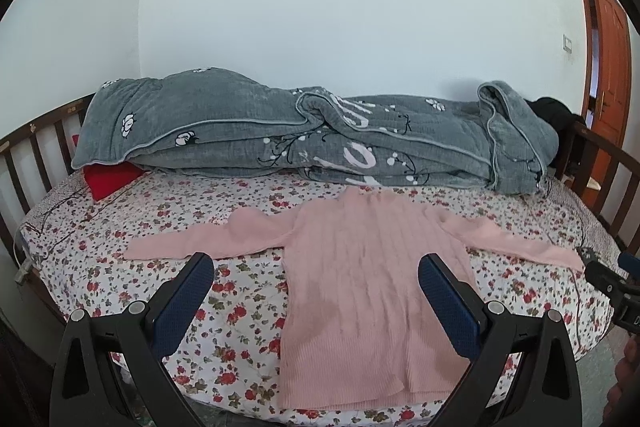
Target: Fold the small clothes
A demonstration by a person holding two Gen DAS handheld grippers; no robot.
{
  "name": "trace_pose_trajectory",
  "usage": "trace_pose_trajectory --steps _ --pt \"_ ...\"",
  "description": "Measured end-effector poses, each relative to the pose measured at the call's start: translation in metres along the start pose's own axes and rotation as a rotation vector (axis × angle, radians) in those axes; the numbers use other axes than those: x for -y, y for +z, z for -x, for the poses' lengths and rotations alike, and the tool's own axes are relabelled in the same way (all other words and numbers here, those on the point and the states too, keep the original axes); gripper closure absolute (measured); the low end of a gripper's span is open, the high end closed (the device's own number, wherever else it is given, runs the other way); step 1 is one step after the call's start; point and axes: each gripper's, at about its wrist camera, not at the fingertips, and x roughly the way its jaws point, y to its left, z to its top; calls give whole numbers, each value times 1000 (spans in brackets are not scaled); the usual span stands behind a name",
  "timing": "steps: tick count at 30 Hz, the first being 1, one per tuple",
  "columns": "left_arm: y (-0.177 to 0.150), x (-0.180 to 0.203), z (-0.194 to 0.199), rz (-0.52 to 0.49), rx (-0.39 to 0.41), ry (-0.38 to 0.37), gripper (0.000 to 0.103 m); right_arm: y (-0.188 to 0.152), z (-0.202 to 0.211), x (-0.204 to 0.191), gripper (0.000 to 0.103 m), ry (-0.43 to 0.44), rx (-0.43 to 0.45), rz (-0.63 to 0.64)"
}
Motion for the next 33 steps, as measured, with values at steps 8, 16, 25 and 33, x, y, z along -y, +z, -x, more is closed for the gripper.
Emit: trace_pose_trajectory --steps 8,16,25,33 --pt "3 -14 4 21 5 8 0 0 -3 -4 0 10 -9 3" --pt "5 -25 5 20 3 28 0 0 -7 -15 0 39 -20 2" --pt "14 -37 1 36 -5 44 0 4 -15 -25 0 69 -26 10" --pt "17 -39 -11 8 -20 -14 0 6 -31 -31 0 72 -42 -22"
